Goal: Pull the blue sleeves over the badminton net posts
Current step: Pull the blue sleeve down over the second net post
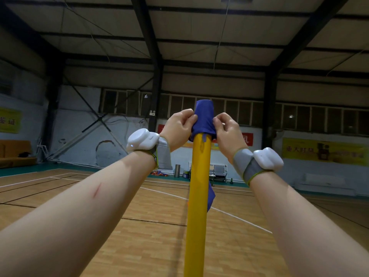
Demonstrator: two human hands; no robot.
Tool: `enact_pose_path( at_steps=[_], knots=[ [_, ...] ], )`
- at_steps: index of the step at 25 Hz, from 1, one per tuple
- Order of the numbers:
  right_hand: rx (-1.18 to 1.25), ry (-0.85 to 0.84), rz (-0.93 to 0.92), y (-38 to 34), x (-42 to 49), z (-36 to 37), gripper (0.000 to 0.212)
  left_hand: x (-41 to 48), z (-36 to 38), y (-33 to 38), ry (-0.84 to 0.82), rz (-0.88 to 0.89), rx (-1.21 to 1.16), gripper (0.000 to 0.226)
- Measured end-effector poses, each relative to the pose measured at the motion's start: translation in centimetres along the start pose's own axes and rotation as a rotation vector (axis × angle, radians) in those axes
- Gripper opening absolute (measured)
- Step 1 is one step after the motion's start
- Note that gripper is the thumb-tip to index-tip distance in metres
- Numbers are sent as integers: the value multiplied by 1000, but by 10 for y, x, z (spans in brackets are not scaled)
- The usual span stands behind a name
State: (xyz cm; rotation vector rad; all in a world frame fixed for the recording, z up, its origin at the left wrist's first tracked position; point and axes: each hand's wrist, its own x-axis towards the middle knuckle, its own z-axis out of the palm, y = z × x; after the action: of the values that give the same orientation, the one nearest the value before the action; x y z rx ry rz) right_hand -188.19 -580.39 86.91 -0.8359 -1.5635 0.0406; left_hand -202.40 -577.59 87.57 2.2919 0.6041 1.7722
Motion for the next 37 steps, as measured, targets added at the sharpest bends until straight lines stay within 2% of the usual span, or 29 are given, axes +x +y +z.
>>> enact_pose_path(
  at_steps=[3,6,8,11,16,23,25,29,32,34,37],
  knots=[
    [-150,-22,-44,1,-7,2,17,-6,0,-8,-15,0,-1,30],
    [-185,-14,-39,9,-18,6,16,-17,-1,-19,-62,-31,62,19],
    [-158,-10,-19,13,-23,7,16,-22,-4,-21,-112,-46,88,27],
    [-115,-27,22,12,-21,5,16,-25,-7,-11,-172,-32,88,25],
    [80,-39,144,-3,-3,0,19,-29,-9,-1,-248,-187,27,16],
    [9,-12,0,-11,13,7,21,-30,-21,7,-313,-259,95,15],
    [-1,-10,-17,-10,14,2,18,-21,-22,9,-277,-254,105,19],
    [-7,5,-46,-6,13,-2,18,4,-11,17,-50,-139,159,19],
    [8,-3,-51,-1,12,-2,19,9,-1,18,-13,-36,174,23],
    [30,-10,-41,2,10,-2,22,7,3,16,6,-30,162,30],
    [54,-4,-43,3,7,0,22,5,4,11,36,-103,101,25]
  ],
)
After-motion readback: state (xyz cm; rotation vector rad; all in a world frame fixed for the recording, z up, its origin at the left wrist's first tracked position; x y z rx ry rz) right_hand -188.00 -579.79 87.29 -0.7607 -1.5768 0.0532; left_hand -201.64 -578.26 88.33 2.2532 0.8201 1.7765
